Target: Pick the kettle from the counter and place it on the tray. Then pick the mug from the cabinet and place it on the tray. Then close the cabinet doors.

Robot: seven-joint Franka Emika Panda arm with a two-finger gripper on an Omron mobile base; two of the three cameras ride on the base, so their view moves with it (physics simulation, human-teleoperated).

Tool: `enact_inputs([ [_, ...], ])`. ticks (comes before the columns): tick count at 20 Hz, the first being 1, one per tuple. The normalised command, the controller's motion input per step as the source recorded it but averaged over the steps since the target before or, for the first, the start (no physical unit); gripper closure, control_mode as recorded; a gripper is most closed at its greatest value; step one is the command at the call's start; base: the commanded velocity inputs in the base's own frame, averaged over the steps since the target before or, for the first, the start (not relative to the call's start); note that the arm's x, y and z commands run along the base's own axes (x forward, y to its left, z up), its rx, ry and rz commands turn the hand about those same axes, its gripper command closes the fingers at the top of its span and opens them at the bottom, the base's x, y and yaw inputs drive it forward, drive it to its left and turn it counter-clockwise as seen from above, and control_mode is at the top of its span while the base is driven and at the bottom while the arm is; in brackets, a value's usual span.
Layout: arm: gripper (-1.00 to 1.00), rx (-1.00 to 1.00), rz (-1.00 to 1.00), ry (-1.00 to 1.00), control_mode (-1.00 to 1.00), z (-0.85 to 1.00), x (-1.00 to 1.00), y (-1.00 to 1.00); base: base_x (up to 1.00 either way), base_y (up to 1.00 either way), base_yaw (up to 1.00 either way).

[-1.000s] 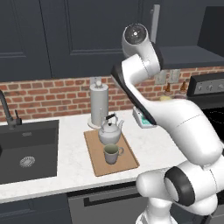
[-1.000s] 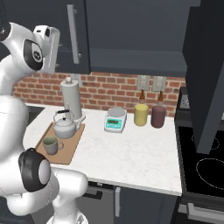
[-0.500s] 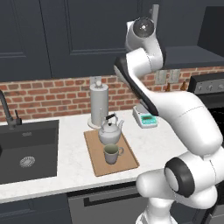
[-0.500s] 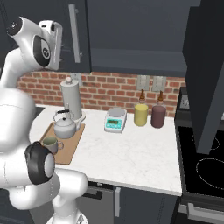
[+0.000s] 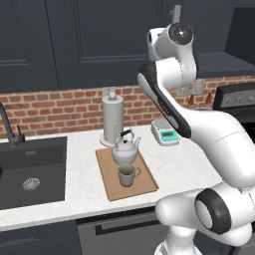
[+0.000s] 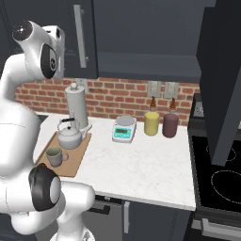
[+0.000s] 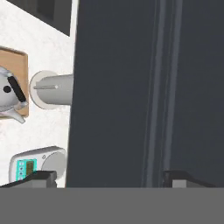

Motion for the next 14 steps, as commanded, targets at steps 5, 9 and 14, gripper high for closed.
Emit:
enact_inputs([
  [5, -1.00, 0.00, 0.10, 0.00, -1.00, -0.01, -0.70, 0.02, 0.00, 0.00, 0.00],
  [9, -1.00, -0.02, 0.06, 0.00, -1.00, 0.00, -0.75, 0.02, 0.00, 0.00, 0.00],
  [14, -1.00, -0.09, 0.05, 0.00, -1.00, 0.00, -0.81, 0.00, 0.00, 0.00, 0.00],
])
